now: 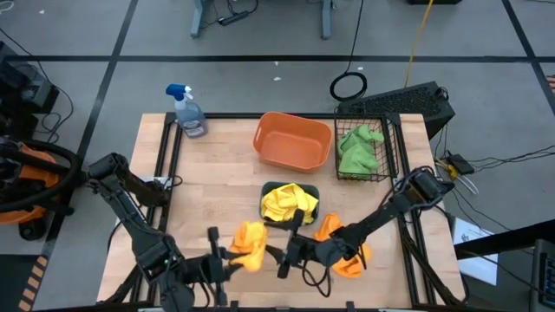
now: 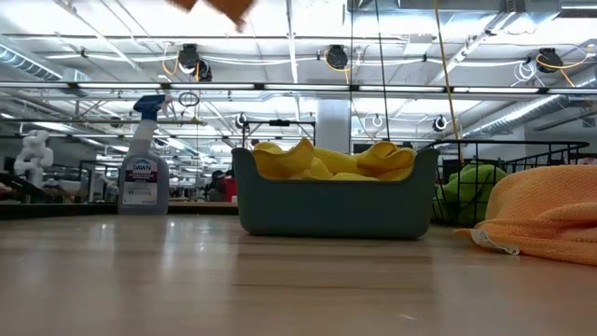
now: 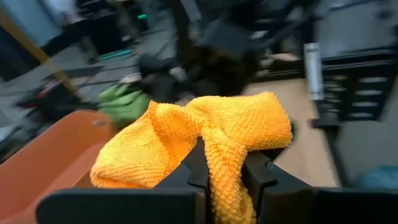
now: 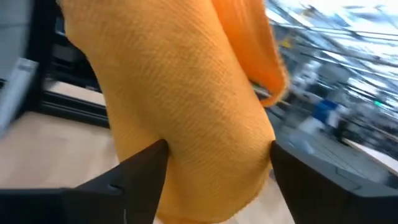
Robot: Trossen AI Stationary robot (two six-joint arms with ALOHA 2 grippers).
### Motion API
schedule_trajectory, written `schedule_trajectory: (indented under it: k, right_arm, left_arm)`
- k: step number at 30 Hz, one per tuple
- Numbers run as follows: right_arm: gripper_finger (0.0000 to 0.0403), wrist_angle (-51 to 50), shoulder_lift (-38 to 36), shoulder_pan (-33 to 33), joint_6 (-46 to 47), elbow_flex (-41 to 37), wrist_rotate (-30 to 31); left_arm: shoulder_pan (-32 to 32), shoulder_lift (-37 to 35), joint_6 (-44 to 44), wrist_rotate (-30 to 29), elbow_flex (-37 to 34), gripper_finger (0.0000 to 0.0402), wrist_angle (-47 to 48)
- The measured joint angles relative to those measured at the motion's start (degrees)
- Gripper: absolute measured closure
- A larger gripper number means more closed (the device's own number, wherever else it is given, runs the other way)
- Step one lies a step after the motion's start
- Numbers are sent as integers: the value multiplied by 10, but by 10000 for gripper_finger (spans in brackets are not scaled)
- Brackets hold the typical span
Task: Sort microfiber towel by color & place in baskets
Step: Put the left orange microfiber towel into the orange bin
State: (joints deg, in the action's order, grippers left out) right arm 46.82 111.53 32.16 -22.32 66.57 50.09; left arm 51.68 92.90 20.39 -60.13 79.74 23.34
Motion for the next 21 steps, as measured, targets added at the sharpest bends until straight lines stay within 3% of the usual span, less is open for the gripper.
schedule_trajectory:
  k: [6,13,21]
  right_arm:
    - [145,9,0,-18,35,0,-143]
    - [185,54,0,-10,-9,0,-153]
    - [203,57,-1,17,-71,4,-155]
  left_arm:
    - [-12,0,-88,67,0,361,-71]
    - [-22,7,-104,165,-13,361,-97]
    - [-22,20,-102,188,-25,361,-96]
